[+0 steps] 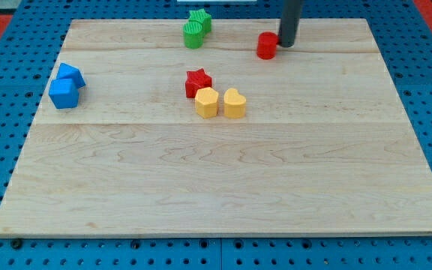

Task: Move the green star towards top left

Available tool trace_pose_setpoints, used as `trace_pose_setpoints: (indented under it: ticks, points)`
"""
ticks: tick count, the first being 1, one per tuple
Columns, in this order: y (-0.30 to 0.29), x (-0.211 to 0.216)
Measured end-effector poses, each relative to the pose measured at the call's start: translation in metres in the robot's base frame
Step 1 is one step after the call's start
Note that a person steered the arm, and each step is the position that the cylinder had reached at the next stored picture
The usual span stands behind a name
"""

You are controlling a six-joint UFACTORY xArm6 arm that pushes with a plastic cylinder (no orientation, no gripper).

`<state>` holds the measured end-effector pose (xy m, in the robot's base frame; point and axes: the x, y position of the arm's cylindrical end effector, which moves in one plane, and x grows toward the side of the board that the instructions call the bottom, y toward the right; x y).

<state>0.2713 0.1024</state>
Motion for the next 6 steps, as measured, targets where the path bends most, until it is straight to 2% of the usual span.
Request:
trace_pose_setpoints:
  ticks: [1, 2, 3, 4, 5, 6]
  points:
    - [-0.025, 0.001]
    - [-0.045, -0.016]
    - [-0.073, 0.006]
    - [-0.072, 0.057]
    - [-0.072, 0.085]
    - [-0.054, 0.08]
